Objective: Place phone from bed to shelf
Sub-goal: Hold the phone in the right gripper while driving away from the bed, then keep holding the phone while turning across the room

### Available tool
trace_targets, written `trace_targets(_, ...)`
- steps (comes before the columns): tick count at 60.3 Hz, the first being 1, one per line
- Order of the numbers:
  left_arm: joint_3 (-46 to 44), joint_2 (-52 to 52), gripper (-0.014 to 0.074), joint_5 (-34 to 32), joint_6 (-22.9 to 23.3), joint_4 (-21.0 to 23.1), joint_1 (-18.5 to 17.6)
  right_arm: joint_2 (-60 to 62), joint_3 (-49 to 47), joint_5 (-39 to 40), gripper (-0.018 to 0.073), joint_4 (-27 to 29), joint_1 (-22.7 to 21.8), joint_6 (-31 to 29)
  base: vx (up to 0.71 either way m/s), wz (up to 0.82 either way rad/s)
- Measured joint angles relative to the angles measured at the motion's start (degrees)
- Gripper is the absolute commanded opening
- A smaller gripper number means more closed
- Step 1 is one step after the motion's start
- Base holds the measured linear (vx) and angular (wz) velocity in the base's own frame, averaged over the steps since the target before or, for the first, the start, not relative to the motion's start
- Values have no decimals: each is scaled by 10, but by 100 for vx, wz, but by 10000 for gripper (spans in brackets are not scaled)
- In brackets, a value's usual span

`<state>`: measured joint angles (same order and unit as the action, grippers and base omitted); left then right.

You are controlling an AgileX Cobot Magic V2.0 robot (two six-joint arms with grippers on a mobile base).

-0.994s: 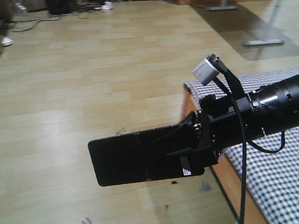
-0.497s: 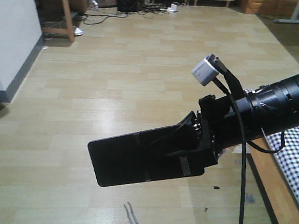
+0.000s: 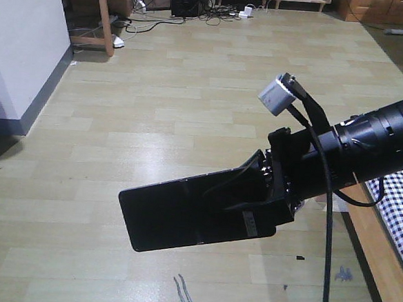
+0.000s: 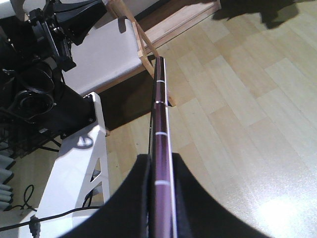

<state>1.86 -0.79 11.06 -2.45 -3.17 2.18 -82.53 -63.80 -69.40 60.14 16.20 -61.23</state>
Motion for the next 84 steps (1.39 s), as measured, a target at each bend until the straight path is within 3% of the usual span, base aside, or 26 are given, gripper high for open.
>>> trace_targets(84,0,0,1,0,0,0,0,0,0,0,-1,0,0,0,21,-5)
